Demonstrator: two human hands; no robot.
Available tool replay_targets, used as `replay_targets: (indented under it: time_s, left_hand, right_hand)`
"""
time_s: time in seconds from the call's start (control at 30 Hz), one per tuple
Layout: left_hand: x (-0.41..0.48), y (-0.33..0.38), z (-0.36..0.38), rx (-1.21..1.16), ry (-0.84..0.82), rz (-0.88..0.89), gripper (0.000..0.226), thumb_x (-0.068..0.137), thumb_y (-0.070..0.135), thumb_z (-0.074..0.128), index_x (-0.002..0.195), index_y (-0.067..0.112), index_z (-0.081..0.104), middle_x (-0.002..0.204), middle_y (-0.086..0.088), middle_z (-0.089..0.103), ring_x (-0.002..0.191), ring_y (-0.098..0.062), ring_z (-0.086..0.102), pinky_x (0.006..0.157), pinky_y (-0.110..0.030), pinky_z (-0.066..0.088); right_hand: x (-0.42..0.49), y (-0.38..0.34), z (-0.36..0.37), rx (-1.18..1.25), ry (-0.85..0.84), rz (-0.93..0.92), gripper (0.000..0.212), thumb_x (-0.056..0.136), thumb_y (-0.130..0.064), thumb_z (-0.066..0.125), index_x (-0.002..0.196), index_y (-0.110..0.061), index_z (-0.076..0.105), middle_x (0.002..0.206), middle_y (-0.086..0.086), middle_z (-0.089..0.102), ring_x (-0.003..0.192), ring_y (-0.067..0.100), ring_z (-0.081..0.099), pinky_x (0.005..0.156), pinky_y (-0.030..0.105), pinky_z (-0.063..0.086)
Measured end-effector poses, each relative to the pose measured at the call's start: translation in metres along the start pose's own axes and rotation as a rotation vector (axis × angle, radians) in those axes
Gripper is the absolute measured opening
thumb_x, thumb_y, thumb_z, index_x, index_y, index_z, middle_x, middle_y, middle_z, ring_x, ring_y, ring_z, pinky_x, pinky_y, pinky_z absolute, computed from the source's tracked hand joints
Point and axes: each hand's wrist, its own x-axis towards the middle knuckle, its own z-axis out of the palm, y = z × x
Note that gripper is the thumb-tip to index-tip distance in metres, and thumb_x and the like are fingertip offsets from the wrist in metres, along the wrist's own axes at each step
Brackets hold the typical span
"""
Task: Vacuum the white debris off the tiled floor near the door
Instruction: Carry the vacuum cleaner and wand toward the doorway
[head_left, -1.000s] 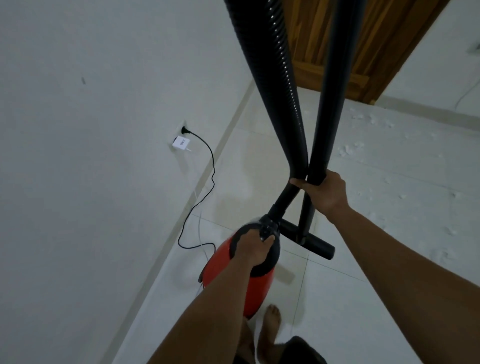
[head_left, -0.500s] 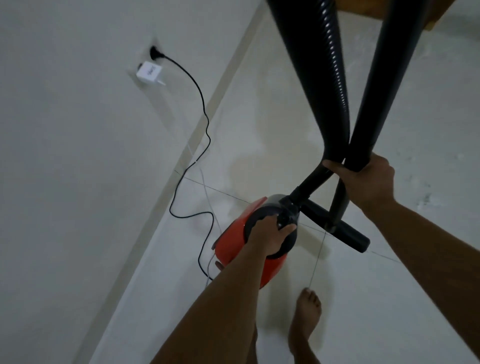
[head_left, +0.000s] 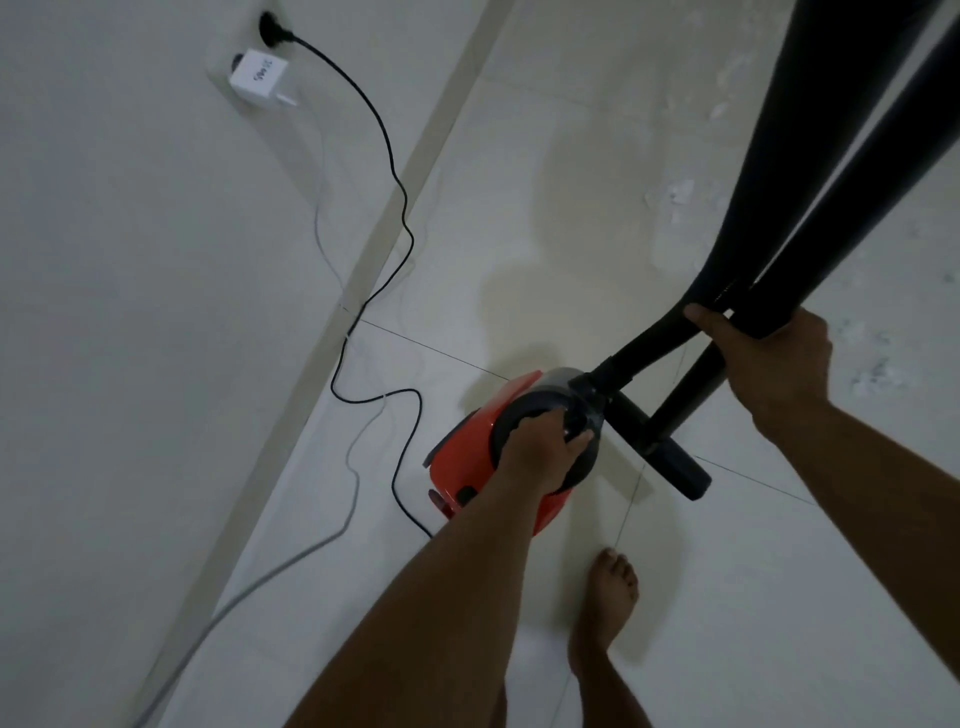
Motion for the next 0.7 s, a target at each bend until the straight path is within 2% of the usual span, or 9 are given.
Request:
replay_targets:
  time_s: [0.13, 0.3, 0.57, 0.7]
  left_hand:
    - [0.010, -0.014, -0.003, -0.045, -0.068, -0.027, 0.043, 0.101, 0.045, 0.052, 0.128, 0.011, 0.059, 0.107, -0.007, 0.069, 0.100, -0.024, 0.064, 0.088, -0.032, 0.049]
    - [0.044, -0.042, 0.020, -0.093, -0.107, -0.035, 0.051, 0.100, 0.047, 0.053, 0.139, 0.013, 0.052, 0.121, -0.009, 0.066, 0.111, -0.025, 0.062, 0.093, -0.029, 0.044]
    - [0.100, -0.111, 0.054, -0.154, -0.115, -0.061, 0.054, 0.097, 0.056, 0.051, 0.135, 0.018, 0.053, 0.113, -0.008, 0.064, 0.104, -0.026, 0.062, 0.097, -0.041, 0.051]
    - [0.112, -0.131, 0.064, -0.209, -0.099, -0.122, 0.050, 0.099, 0.053, 0.049, 0.136, 0.018, 0.052, 0.102, -0.007, 0.063, 0.099, -0.027, 0.064, 0.096, -0.042, 0.052]
  right_hand:
    - [0.007, -0.003, 0.013, -0.018, -0.017, -0.016, 0.049, 0.076, -0.043, 0.089, 0.108, -0.010, 0.071, 0.093, 0.000, 0.068, 0.088, 0.018, 0.065, 0.080, 0.028, 0.052]
    - [0.023, 0.022, 0.050, -0.112, -0.062, -0.086, 0.049, 0.078, -0.042, 0.088, 0.109, -0.009, 0.070, 0.093, 0.000, 0.068, 0.084, 0.018, 0.065, 0.076, 0.027, 0.052]
    - [0.045, 0.068, 0.128, -0.171, -0.088, -0.197, 0.046, 0.080, -0.042, 0.086, 0.114, -0.013, 0.072, 0.087, -0.006, 0.064, 0.082, 0.016, 0.063, 0.080, 0.034, 0.057]
    - [0.050, 0.085, 0.156, -0.184, -0.131, -0.228, 0.050, 0.080, -0.040, 0.086, 0.122, -0.018, 0.072, 0.091, -0.007, 0.065, 0.085, 0.015, 0.064, 0.077, 0.030, 0.053]
